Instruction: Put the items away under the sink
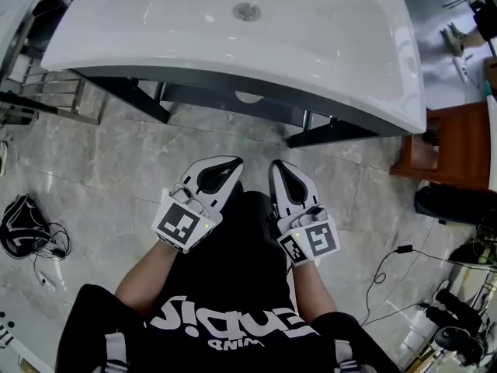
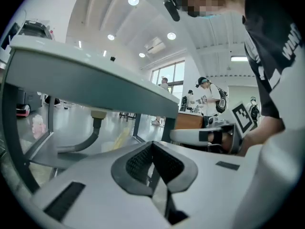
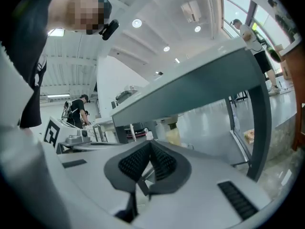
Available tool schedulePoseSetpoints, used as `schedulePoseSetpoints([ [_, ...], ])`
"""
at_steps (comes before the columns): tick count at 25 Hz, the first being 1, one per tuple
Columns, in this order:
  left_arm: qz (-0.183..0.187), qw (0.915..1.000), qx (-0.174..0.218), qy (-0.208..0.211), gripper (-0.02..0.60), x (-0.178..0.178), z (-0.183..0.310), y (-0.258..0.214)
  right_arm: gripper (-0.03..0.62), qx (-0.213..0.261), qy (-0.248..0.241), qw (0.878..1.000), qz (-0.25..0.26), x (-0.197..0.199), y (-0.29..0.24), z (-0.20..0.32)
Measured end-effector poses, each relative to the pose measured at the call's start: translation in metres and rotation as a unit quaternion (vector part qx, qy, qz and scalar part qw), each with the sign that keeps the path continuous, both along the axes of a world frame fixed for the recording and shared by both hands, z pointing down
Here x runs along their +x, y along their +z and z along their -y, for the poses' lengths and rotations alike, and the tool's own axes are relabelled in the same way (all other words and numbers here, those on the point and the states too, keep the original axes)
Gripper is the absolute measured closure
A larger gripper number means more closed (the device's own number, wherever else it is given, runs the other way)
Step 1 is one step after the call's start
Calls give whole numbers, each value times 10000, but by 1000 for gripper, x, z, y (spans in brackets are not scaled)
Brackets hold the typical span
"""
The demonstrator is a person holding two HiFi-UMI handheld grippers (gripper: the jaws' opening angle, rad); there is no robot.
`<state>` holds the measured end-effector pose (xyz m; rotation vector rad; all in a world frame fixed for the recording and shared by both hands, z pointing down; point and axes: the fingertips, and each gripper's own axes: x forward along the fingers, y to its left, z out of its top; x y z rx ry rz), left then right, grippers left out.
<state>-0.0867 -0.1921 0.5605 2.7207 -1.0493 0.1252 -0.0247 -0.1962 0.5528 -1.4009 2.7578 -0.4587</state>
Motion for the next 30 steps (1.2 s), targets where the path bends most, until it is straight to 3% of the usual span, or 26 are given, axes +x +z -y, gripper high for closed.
schedulePoseSetpoints([
  [9,-113,9997,-235,-22,561,-26,-11,-180,576,-187,-278,9993,-141,-30,-183,-11],
  [17,-11,10000,34,52,561,-41,-5,-324,576,-63,-272,9995,-142,-35,-320,-16],
  [22,10,9996,261,44,561,-41,6,-372,576,102,-282,9995,-101,-35,-361,-9],
  [30,0,9985,535,136,561,-15,10,-410,576,404,-367,9985,-34,-14,-396,-4],
])
